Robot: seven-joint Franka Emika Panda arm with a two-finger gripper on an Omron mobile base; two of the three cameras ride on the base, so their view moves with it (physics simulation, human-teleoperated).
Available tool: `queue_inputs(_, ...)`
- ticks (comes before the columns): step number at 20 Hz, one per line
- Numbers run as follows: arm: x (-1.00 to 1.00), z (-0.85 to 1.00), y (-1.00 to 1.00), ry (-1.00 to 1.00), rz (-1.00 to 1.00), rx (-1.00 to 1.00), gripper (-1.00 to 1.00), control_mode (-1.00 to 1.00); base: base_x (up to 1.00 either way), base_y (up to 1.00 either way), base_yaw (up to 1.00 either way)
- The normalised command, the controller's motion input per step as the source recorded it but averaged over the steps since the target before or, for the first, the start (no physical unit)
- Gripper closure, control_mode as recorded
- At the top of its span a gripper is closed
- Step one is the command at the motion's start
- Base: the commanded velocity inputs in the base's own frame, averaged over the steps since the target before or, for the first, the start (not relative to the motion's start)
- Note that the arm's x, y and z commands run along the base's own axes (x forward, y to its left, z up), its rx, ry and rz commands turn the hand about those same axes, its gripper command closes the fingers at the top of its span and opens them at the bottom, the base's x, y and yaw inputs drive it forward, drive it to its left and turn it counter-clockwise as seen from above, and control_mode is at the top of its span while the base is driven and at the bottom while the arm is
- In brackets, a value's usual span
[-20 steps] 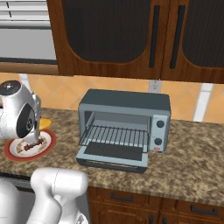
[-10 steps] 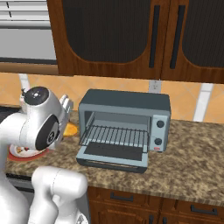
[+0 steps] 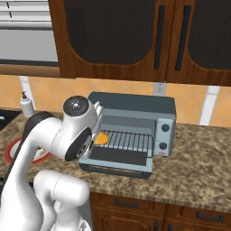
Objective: Pick up the kebab skewer and baguette bread, and place them inside the toaster oven. Close the toaster oven door and start by setting the timer.
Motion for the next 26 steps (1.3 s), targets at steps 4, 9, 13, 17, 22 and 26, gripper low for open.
queue_inputs(4,0.58,-0.29,-0.08,0.00,0.00,0.00,1.00,-1.00,0.00,0.00,0.00)
queue_inputs(9,0.63,-0.26,-0.15,0.00,0.00,0.00,1.00,-1.00,0.00,0.00,0.00)
queue_inputs(13,0.43,-0.33,-0.18,0.00,0.00,0.00,1.00,-1.00,0.00,0.00,0.00)
queue_inputs(17,0.35,-0.40,-0.02,0.00,0.00,0.00,1.00,-1.00,0.00,0.00,0.00)
queue_inputs(22,0.45,-0.07,0.00,0.00,0.00,0.00,1.00,-1.00,0.00,0.00,0.00)
queue_inputs(26,0.35,0.00,-0.04,0.01,0.00,0.00,1.00,-1.00,0.00,0.00,0.00)
